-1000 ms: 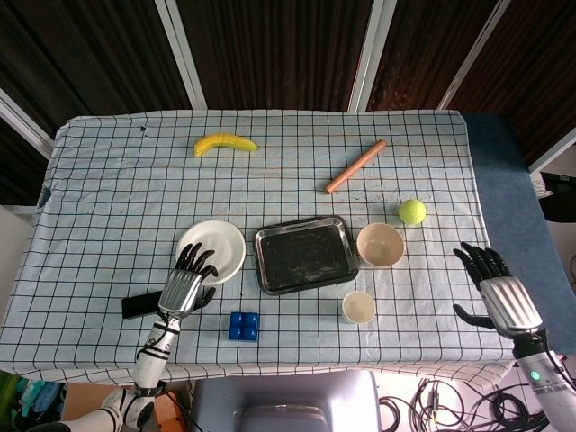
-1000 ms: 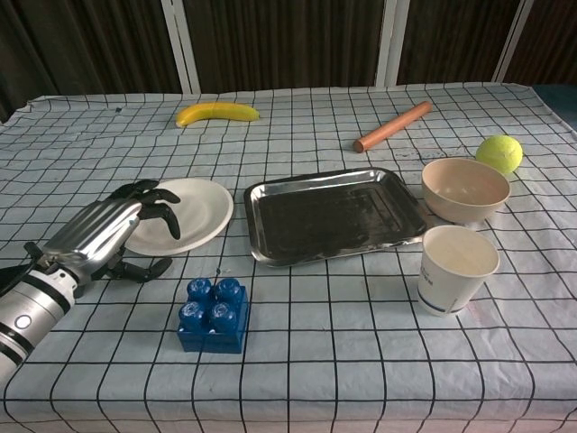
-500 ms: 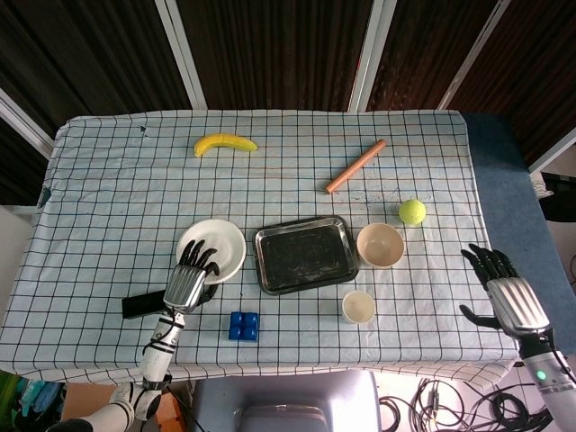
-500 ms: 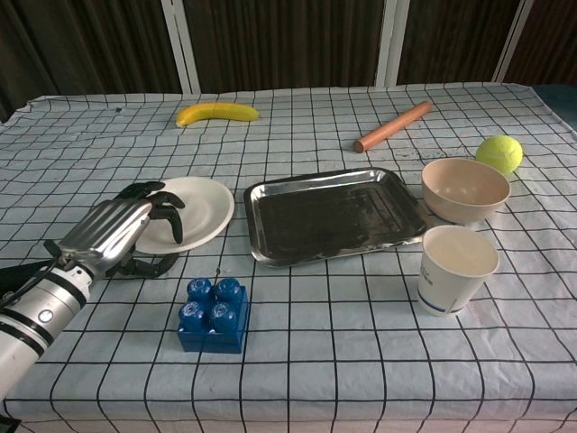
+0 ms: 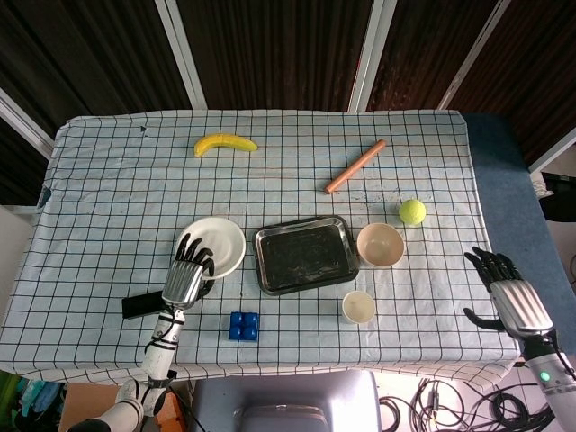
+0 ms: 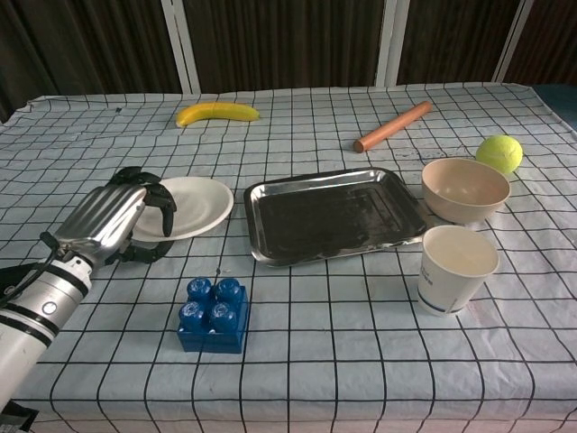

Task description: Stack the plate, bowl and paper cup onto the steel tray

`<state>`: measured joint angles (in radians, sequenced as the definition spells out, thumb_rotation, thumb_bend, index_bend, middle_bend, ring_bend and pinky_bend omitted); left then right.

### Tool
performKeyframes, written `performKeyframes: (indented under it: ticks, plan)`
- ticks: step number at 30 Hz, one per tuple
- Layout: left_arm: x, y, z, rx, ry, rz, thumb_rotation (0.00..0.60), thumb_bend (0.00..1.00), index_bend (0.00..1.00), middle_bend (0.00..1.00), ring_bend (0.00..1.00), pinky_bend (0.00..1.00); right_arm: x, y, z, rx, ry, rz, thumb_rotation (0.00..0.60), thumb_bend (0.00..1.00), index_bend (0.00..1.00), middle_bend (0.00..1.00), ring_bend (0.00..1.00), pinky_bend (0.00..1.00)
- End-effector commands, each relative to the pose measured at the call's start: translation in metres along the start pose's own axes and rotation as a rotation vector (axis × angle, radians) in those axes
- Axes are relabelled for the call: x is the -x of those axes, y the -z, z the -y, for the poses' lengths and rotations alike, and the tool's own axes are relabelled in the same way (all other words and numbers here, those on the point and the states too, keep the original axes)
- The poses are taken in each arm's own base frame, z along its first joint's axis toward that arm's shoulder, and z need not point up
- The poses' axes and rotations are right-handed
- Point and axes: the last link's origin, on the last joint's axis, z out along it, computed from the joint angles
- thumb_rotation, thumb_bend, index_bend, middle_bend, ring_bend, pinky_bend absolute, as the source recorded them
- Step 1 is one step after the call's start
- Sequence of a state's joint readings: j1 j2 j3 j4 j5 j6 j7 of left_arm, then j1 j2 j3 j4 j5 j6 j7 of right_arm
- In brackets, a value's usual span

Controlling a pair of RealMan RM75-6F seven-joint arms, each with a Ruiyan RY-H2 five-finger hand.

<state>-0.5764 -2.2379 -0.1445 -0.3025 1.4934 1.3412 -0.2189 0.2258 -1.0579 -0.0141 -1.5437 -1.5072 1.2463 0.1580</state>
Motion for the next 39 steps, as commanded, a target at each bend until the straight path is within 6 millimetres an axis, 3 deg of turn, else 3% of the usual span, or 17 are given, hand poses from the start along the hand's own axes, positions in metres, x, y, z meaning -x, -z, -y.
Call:
performKeyframes:
  ticks: [1,13,21,29,39]
  plan:
    - [-0.004,0.0,-0.001,0.002,0.017,-0.031,0.6,0.46,0.77,0.38,0.14,0.04,0.001,0.001,-0.001,0.001,0.002,0.006,0.6,0.18,0.0,0.0,0.0,0.0]
    - [-0.029,0.006,-0.011,0.094,0.1,-0.199,0.6,0.47,0.78,0.4,0.15,0.03,0.002,0.009,-0.008,0.028,-0.03,-0.01,0.6,0.18,0.0,0.0,0.0,0.0]
    - [-0.025,0.0,-0.052,0.198,0.107,-0.195,0.6,0.45,0.78,0.41,0.16,0.03,-0.017,0.014,-0.011,0.022,-0.152,-0.098,0.6,0.18,0.0,0.0,0.0,0.0]
    - [-0.019,-0.013,-0.097,0.304,0.124,-0.156,0.6,0.44,0.78,0.42,0.17,0.03,-0.044,0.029,-0.033,0.046,-0.272,-0.219,0.6,0.18,0.0,0.0,0.0,0.0]
    - [-0.004,-0.028,-0.119,0.322,0.179,-0.018,0.6,0.39,0.77,0.44,0.19,0.03,-0.061,0.039,-0.052,0.085,-0.325,-0.297,0.6,0.18,0.0,0.0,0.0,0.0]
